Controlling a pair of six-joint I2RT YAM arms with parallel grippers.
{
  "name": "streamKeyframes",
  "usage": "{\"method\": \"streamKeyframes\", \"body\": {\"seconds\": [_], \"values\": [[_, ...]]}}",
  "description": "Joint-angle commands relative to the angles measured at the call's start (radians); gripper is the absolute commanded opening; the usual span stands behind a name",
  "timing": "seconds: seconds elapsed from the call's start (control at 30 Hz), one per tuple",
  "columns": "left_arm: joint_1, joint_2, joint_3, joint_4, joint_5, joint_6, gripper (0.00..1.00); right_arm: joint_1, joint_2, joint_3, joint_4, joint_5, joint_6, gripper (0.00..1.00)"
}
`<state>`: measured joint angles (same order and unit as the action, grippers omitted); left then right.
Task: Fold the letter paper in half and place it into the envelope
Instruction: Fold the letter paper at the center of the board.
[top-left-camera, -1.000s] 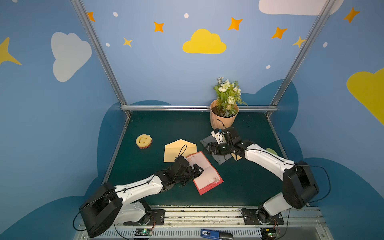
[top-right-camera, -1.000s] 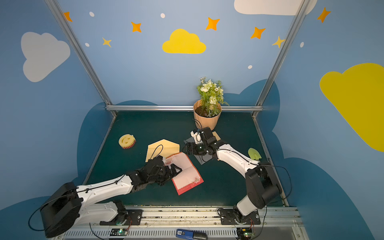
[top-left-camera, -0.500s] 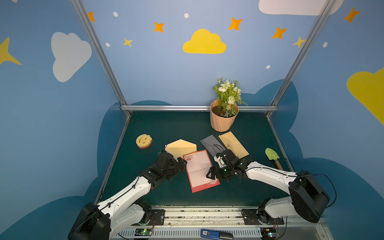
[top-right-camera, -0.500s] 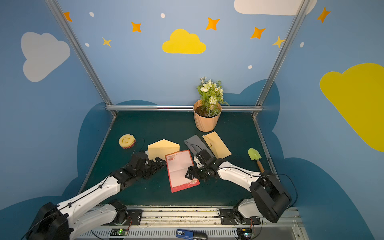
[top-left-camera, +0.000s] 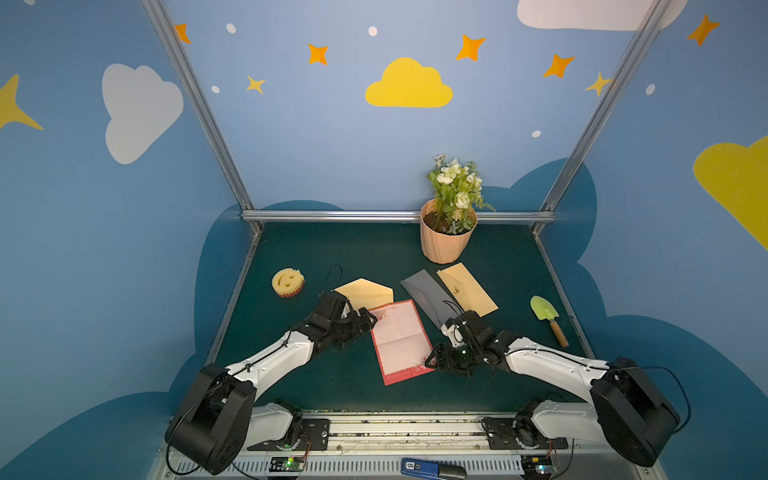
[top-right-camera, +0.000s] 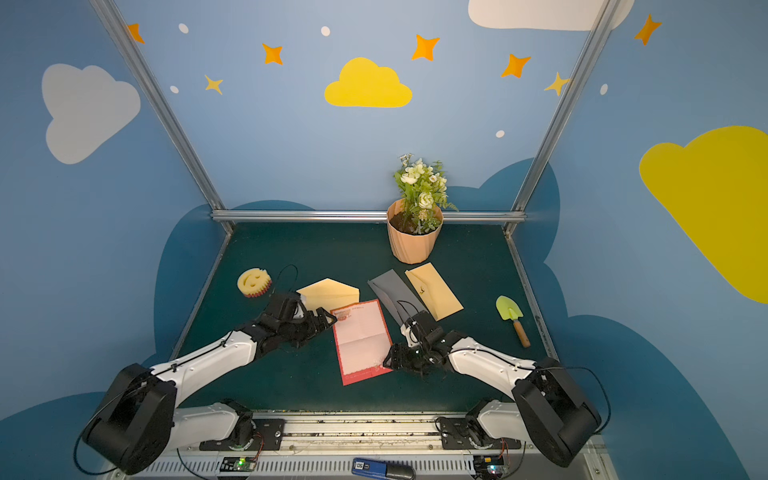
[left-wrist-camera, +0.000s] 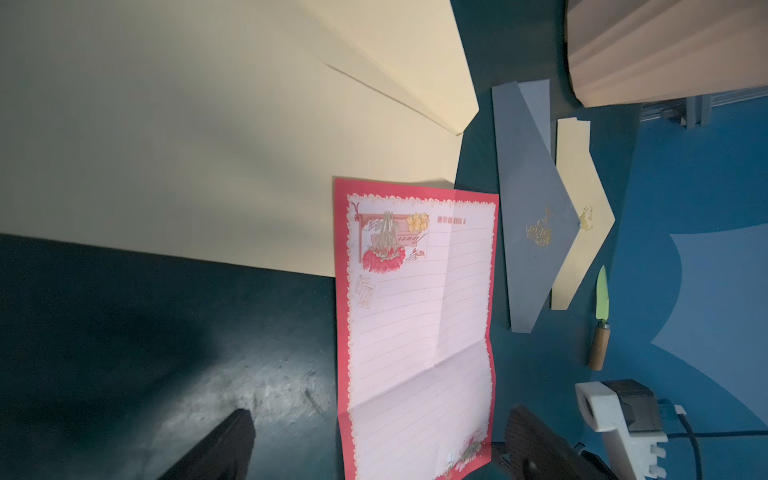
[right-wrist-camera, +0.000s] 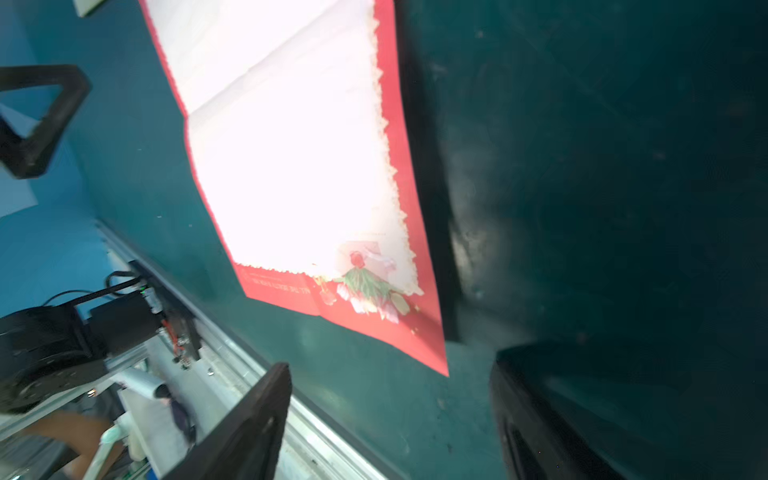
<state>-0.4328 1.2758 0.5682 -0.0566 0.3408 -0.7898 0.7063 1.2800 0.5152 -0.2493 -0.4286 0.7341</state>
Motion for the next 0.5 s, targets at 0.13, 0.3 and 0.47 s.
{"method": "streamKeyframes", "body": {"seconds": [0.13,0.3,0.47], "values": [[0.003,0.027,0.083,0.064,0.071,0.050,0.96,-0.009,-0.001,-0.041,0.114,-0.092,0.019,0.77],[-0.001,0.157,0.171,0.136,0.149,0.064,0.96,-0.026,0.006,-0.056,0.164,-0.115,0.032,0.77],[-0.007,0.317,0.196,0.276,0.223,0.028,0.96,-0.034,0.009,-0.067,0.213,-0.142,0.048,0.77]]}}
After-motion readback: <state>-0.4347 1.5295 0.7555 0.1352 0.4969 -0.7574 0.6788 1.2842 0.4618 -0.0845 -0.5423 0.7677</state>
